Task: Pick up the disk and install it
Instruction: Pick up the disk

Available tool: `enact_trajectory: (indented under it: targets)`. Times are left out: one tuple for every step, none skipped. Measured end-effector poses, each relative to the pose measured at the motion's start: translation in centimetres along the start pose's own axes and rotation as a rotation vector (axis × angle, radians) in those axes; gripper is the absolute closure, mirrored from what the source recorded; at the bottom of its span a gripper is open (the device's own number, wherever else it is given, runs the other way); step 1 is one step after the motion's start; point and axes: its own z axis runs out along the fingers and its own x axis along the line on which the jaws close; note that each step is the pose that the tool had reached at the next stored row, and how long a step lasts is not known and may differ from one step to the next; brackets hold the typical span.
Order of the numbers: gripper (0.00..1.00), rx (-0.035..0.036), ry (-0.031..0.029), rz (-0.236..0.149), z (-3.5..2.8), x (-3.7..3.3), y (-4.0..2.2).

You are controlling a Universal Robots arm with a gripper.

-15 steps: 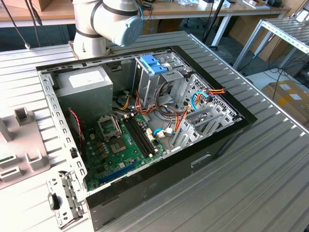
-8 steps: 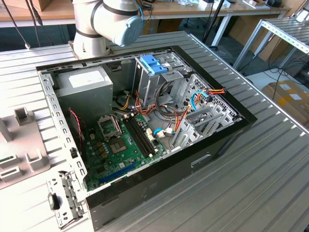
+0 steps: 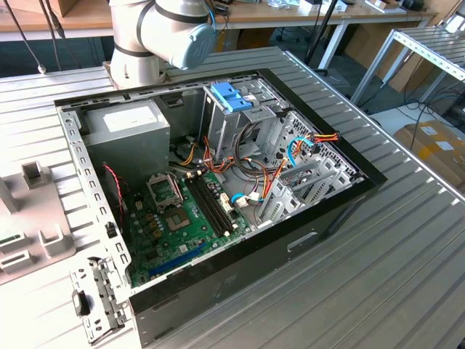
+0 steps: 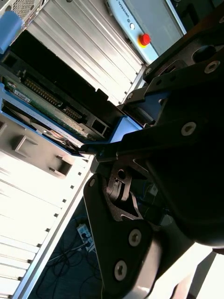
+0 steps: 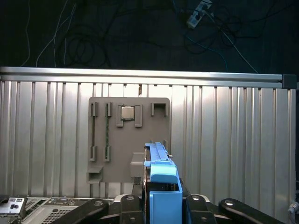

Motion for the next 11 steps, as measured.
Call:
enact_trajectory:
  targets:
    - [0.63,0.0001,0.0000,0.000,0.00,0.00,-0.05]
    - [0.63,0.0000,-0.0001,0.000,0.00,0.00,-0.12]
    - [0.63,0.0000,0.0000,0.000,-0.01,0.00,-0.16]
    - [0.63,0.0000,0.0000,0.000,-0.01,0.00,-0.25]
    - [0.63,0.0000,0.0000,0.000,-0.02,0.01,-0.59]
    - [0.63,0.0000,0.0000,0.000,-0.03,0.02,-0.91]
    - [0.63,-0.0001,0.0000,0.000,-0.05,0.02,-1.16]
    - [0.63,0.0000,-0.0001,0.000,-0.04,0.02,-1.23]
    - [0.63,0.0000,0.0000,0.000,-0.05,0.03,-1.29]
    - [0.63,0.0000,0.0000,0.000,-0.05,0.03,-1.36]
    - [0.63,0.0001,-0.0001,0.000,-0.05,0.03,-1.42]
